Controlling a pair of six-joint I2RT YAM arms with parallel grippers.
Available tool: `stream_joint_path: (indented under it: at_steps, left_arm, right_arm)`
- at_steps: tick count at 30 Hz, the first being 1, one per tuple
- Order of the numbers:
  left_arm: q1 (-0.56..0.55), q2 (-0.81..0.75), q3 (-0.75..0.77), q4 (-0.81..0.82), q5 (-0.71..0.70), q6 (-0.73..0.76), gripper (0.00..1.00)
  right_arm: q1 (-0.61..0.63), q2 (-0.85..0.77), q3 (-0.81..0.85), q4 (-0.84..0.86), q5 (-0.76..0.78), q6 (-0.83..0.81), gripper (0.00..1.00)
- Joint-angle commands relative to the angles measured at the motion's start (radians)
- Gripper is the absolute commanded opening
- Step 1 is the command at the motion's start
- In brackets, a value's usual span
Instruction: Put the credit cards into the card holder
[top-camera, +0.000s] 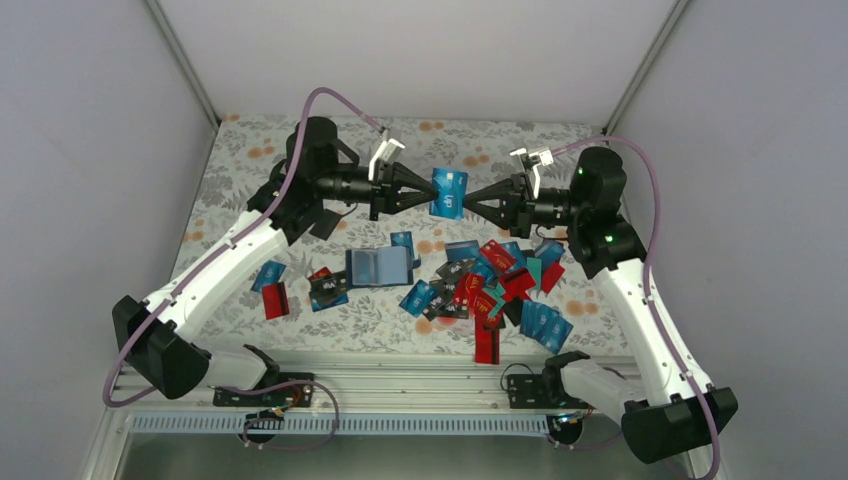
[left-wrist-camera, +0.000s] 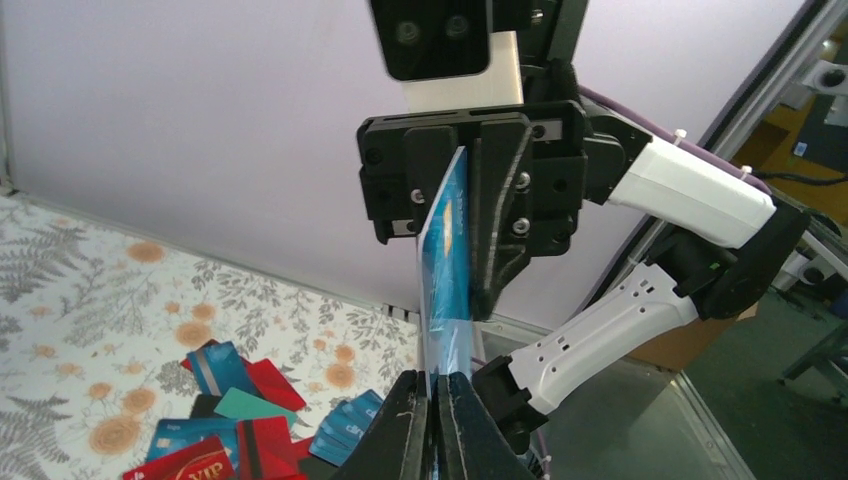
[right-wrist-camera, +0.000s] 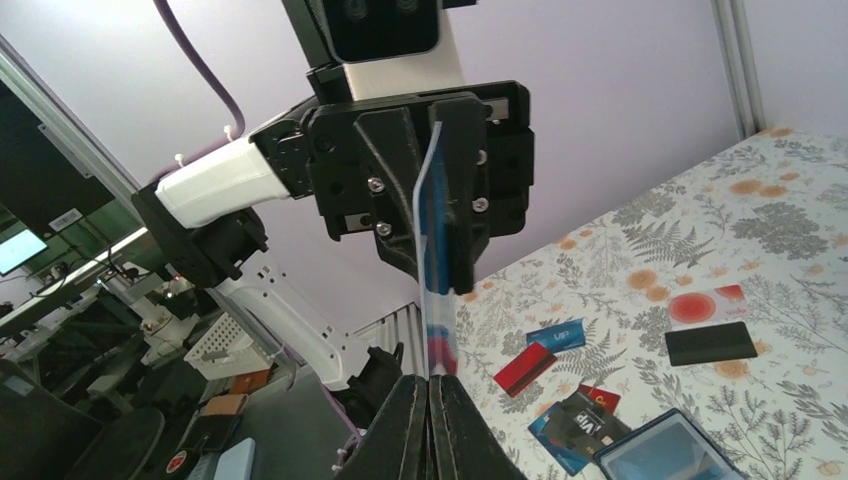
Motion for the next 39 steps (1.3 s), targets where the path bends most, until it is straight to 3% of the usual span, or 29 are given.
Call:
stream_joint_path:
  at_steps: [1, 8, 10, 14, 16, 30, 39]
  left_arm:
    - [-0.001, -0.03, -0.006, 0.03, 0.005, 0.004, 0.03]
    - [-0.001, -0.048, -0.033, 0.038, 0.001, 0.001, 0.02]
    - [-0.001, -0.052, -0.041, 0.029, -0.016, 0.002, 0.02]
    - [0.002, -0.064, -0.053, -0.042, -0.103, 0.023, 0.02]
    - [0.01, -0.08, -0.078, -0.071, -0.144, 0.027, 0.02]
    - [0.108, -0.199, -0.331, -0.238, -0.462, -0.074, 0.02]
    - [0.142, -0.236, -0.539, -0.202, -0.596, -0.209, 0.02]
  right_arm:
    - [0.012, 0.003, 0.027, -0.016, 0.005, -0.014, 0.04]
    - [0.014, 0.027, 0.044, -0.044, 0.027, -0.015, 0.08]
    - [0.014, 0.038, 0.051, -0.064, 0.045, -0.021, 0.21]
    - [0.014, 0.051, 0.063, -0.107, 0.124, -0.027, 0.58]
    - [0.014, 0.059, 0.062, -0.12, 0.175, -0.024, 0.67]
    - [0.034, 0.161, -0.016, -0.108, 0.305, 0.022, 0.71]
    - [0.17, 0.24, -0.073, -0.064, 0.425, 0.057, 0.69]
